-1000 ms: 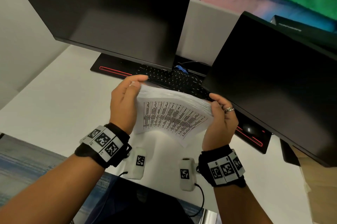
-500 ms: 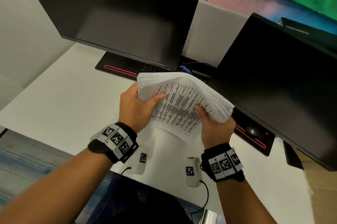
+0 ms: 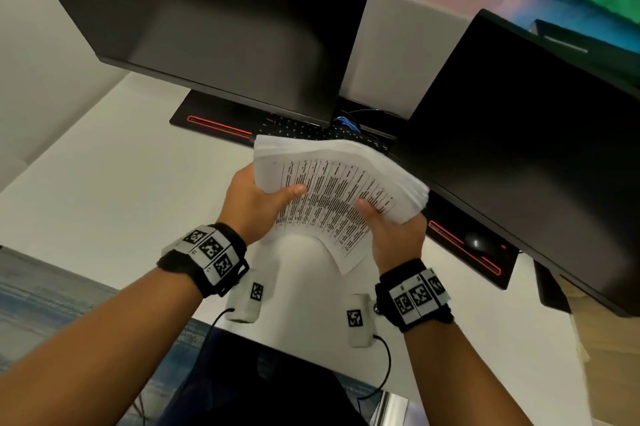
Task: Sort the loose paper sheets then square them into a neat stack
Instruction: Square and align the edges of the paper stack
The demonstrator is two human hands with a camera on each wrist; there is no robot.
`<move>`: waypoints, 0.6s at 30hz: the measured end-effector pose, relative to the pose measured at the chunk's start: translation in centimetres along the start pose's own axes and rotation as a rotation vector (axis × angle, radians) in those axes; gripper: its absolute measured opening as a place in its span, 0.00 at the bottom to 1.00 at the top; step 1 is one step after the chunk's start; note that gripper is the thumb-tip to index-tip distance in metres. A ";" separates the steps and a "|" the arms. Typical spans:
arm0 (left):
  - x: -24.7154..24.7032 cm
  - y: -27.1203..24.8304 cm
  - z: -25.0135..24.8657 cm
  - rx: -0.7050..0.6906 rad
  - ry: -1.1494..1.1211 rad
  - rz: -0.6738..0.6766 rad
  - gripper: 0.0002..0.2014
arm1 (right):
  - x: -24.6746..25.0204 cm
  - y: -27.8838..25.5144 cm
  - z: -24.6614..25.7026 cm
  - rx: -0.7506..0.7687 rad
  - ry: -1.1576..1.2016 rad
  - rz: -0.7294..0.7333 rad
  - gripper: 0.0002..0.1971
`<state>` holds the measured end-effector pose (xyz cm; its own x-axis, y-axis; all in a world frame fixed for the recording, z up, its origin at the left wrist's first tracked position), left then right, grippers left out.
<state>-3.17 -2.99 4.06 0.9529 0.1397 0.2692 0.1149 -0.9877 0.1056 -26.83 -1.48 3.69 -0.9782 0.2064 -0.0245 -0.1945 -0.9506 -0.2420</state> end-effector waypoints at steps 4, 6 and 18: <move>0.3 -0.5 0.2 -0.052 0.020 -0.065 0.17 | 0.7 -0.7 -1.0 0.062 0.014 -0.026 0.21; -0.2 -1.2 2.6 0.010 0.068 -0.018 0.19 | 0.2 -0.9 -3.2 -0.025 -0.010 0.006 0.20; 5.5 0.8 6.4 0.248 0.087 0.128 0.24 | -5.6 2.4 -5.7 -0.238 -0.164 0.088 0.18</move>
<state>3.94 -3.43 -0.49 0.9378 0.0075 0.3471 0.0703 -0.9831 -0.1688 -21.35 -3.57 -2.24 -0.9931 0.0666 0.0965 -0.1043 -0.8783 -0.4666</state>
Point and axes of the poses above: each hand's wrist, its own y-axis towards the middle knuckle, its own x-axis out of the back of the hand, z = x × y, the point moved 6 cm from there along y, towards the middle knuckle, and after that the axes turned 8 degrees about -x, right-handed, at the moved point
